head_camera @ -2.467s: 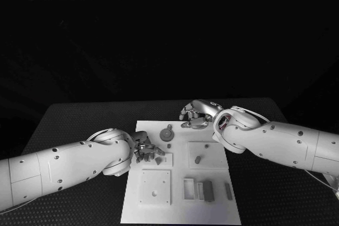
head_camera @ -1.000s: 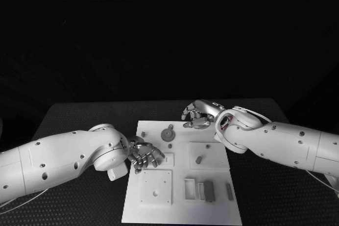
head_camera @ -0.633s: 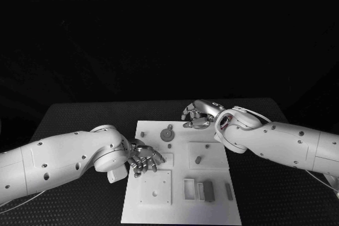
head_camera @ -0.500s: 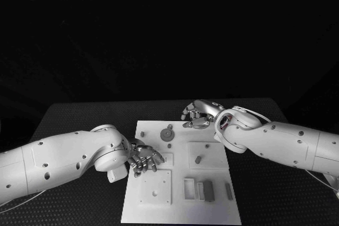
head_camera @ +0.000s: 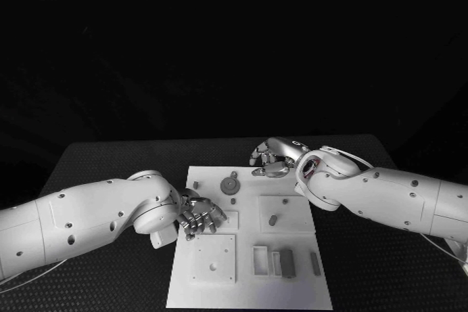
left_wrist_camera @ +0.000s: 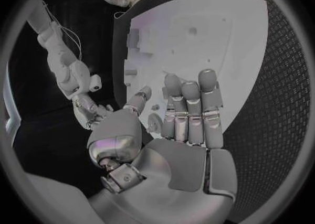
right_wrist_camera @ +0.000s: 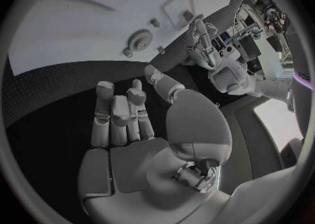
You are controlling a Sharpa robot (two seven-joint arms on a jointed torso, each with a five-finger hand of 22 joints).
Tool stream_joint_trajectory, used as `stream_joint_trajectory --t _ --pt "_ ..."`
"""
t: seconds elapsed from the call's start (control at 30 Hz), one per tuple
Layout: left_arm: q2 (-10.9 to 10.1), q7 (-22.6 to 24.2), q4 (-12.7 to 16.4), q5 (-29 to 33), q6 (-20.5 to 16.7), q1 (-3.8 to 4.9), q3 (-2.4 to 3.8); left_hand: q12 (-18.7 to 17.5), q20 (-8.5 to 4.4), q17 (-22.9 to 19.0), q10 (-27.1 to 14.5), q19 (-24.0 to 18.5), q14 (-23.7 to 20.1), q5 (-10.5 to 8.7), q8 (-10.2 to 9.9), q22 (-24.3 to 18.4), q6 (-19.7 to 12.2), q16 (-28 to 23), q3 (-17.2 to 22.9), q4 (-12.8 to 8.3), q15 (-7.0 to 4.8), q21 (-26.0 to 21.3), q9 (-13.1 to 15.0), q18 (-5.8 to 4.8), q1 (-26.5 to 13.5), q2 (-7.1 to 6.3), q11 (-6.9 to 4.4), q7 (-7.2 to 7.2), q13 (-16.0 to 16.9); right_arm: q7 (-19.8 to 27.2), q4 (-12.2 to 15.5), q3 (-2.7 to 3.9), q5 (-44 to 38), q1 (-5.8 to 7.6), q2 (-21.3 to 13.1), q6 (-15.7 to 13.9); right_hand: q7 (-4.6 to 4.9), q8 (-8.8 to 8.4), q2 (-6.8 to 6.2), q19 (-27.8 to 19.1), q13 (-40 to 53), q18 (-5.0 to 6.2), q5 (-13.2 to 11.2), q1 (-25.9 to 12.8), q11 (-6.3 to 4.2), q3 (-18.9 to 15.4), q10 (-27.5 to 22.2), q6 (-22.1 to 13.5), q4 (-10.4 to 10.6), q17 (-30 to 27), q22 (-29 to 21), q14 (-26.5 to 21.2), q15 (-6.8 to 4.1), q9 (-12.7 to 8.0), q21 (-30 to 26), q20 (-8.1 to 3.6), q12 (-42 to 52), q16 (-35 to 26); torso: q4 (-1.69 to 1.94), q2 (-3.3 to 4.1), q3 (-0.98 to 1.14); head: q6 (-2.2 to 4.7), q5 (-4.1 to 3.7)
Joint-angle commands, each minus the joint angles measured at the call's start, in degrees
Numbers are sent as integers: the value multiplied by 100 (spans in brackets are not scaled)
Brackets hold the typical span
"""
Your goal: Assemble the parts on the task board
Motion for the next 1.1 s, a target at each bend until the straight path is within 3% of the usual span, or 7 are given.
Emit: stream_joint_trajectory --t 0.03,0.43,0.73,1.1 --pt "30 8 -18 -92 10 15 -1 25 0 -11 -58 -49 -38 32 12 138 -78 27 -5 -25 -6 40 -3 244 -32 44 7 14 10 38 9 2 -1 -4 2 58 52 -29 33 -35 -5 70 -8 -30 -5 -4 -33 -8 -14 5 89 -52 -1 5 -26 1 -16 -22 5 -2 2 -10 -9" --pt "82 6 -94 -179 -58 13 -19 34 -4 -26 -66 -63 -47 16 17 137 -81 42 18 -39 -4 60 -5 247 -35 81 9 16 15 43 10 2 14 -4 -19 53 52 -29 33 -35 -6 70 -8 -34 -5 -3 -32 -7 -11 5 89 -52 -1 6 -26 2 -15 -22 -4 -2 7 -31 -31" --pt "183 0 -217 -205 -35 6 -32 62 -9 -50 -59 -58 -42 16 67 137 -22 84 59 -206 -14 120 6 245 80 144 -8 -3 27 46 28 2 14 -4 -14 49 52 -29 34 -34 -6 70 -8 -39 -5 -4 -31 -5 -7 6 89 -52 -1 7 -26 2 -14 -22 1 -1 4 -36 -44" --pt "239 10 -289 -293 -9 -1 -43 140 -45 -75 19 5 25 14 231 137 238 183 44 -317 -69 227 52 248 102 237 -96 -97 55 49 39 2 13 -4 -18 51 51 -28 35 -34 -7 70 -8 -40 -6 -3 -30 -4 -5 6 89 -51 -1 7 -26 2 -12 -22 0 -3 5 -39 -39"
